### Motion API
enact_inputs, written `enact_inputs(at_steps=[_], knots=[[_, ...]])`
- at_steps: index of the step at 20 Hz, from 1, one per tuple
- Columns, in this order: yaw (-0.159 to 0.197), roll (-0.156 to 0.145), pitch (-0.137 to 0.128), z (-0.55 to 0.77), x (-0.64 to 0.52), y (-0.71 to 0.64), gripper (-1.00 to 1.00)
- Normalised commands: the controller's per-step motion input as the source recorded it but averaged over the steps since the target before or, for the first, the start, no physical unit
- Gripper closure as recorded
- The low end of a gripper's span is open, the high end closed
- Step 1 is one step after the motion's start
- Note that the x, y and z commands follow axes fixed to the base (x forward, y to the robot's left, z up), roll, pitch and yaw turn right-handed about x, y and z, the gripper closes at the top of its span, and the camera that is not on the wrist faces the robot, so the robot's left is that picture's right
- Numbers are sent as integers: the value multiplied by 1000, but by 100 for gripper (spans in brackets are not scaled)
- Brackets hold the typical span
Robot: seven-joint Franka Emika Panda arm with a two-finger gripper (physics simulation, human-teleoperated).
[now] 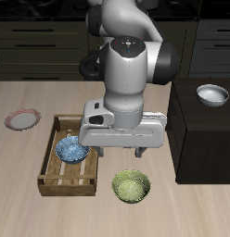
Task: Stack the green bowl on the blue bowl
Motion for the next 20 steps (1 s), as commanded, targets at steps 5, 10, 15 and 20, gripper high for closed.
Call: enact_inputs(at_steps=[5,10,15,20], knots=[[3,3,36,-340,27,21,-100],[-5,7,37,-287,-29,62,-100],[8,5,47,-311,9,16,-100],[7,2,13,-184,68,-27,-100]])
